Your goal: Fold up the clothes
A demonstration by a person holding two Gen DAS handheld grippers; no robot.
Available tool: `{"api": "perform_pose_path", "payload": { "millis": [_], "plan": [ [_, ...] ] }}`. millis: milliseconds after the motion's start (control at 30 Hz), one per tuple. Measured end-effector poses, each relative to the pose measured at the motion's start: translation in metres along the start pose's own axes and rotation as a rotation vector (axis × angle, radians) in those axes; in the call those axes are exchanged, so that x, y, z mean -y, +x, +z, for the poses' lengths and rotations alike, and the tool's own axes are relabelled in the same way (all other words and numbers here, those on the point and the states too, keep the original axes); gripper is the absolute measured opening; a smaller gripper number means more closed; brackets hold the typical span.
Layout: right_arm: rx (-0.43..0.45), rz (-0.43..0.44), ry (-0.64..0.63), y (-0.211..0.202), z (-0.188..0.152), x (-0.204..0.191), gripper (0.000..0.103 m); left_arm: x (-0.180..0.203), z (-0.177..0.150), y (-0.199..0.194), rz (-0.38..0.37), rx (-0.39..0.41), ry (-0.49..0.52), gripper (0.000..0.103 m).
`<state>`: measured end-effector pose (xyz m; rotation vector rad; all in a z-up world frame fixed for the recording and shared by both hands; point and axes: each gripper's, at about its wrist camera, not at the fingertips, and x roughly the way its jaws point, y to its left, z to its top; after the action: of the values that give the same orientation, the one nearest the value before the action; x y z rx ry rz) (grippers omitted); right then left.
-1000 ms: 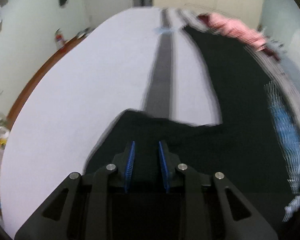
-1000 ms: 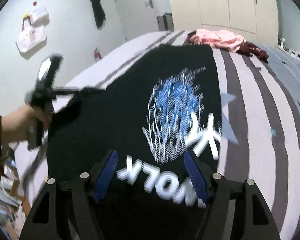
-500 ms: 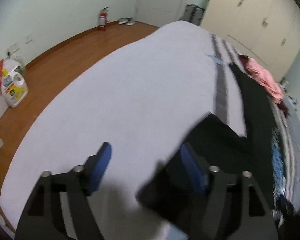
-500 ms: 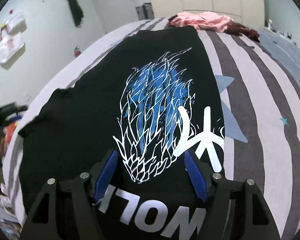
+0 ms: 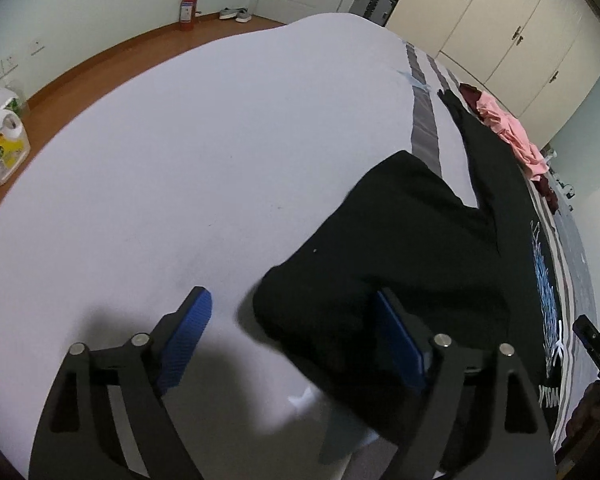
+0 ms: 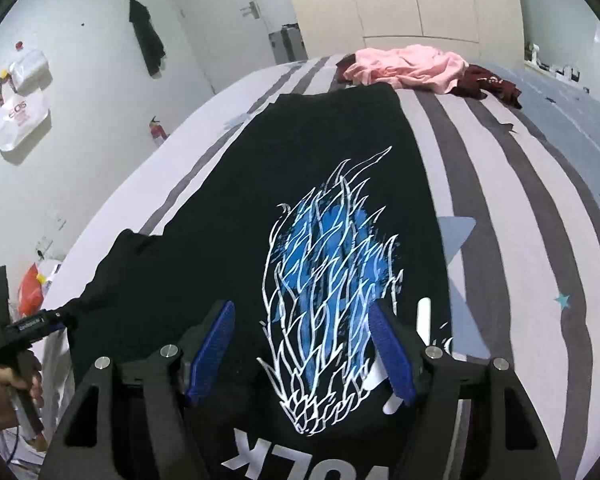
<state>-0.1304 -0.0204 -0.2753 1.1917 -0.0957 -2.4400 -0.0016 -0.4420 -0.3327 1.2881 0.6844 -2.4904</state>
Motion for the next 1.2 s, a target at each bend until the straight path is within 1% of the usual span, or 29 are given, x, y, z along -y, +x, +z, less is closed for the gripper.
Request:
{"api": "perform_pose_path", "payload": {
  "millis": [33, 100, 267, 300, 333, 367, 400, 433, 533, 667, 800, 900, 1000, 1033, 1167, 1200],
  "plan": [
    [-0.001, -0.004, 0.007, -0.001, 0.0, 0.002, 0.066, 0.001, -0.001, 0.001, 0.003, -0.001, 0.014, 0.081],
    [-0.003, -0.012, 0.02, -0.002, -0.001, 0.006, 0.066, 0.003, -0.002, -0.001, -0.017, -0.001, 0.027, 0.08],
    [-0.016, -0.024, 0.037, -0.004, -0.008, 0.01, 0.066, 0.007, -0.002, -0.003, -0.066, 0.001, 0.042, 0.062],
    [-0.019, -0.025, 0.038, -0.004, -0.009, 0.01, 0.066, 0.007, 0.0, -0.003, -0.082, -0.005, 0.035, 0.048],
    [-0.022, -0.025, 0.036, -0.004, -0.01, 0.01, 0.066, 0.006, 0.001, -0.002, -0.102, -0.012, 0.026, 0.029],
    [-0.024, -0.025, 0.033, -0.005, -0.011, 0.01, 0.066, 0.006, 0.002, -0.002, -0.122, -0.019, 0.017, 0.021],
    [-0.027, -0.025, 0.031, -0.005, -0.012, 0.01, 0.066, 0.006, 0.003, -0.001, -0.135, -0.026, 0.009, 0.016],
    [-0.029, -0.025, 0.029, -0.005, -0.013, 0.01, 0.066, 0.006, 0.004, 0.0, -0.138, -0.024, 0.008, 0.014],
    [-0.03, -0.026, 0.029, -0.008, -0.014, 0.012, 0.066, 0.009, 0.008, -0.005, -0.139, -0.01, 0.009, 0.011],
    [-0.023, -0.028, 0.033, -0.014, -0.011, 0.018, 0.066, 0.022, 0.016, -0.019, -0.127, 0.032, 0.028, 0.009],
    [-0.011, -0.032, 0.039, -0.023, -0.008, 0.028, 0.066, 0.05, 0.026, -0.042, -0.121, 0.09, 0.084, 0.009],
    [0.0, -0.034, 0.044, -0.033, -0.006, 0.038, 0.066, 0.094, 0.029, -0.064, -0.138, 0.144, 0.179, 0.009],
    [0.005, -0.036, 0.046, -0.047, -0.004, 0.051, 0.066, 0.144, 0.024, -0.08, -0.183, 0.172, 0.262, 0.009],
    [0.007, -0.036, 0.046, -0.052, -0.003, 0.056, 0.066, 0.168, 0.02, -0.084, -0.204, 0.176, 0.294, 0.009],
    [0.013, -0.036, 0.059, -0.073, 0.001, 0.078, 0.066, 0.248, -0.012, -0.085, -0.283, 0.142, 0.373, 0.009],
    [0.013, -0.036, 0.065, -0.078, 0.002, 0.085, 0.066, 0.265, -0.022, -0.078, -0.292, 0.113, 0.375, 0.009]
  ]
}}
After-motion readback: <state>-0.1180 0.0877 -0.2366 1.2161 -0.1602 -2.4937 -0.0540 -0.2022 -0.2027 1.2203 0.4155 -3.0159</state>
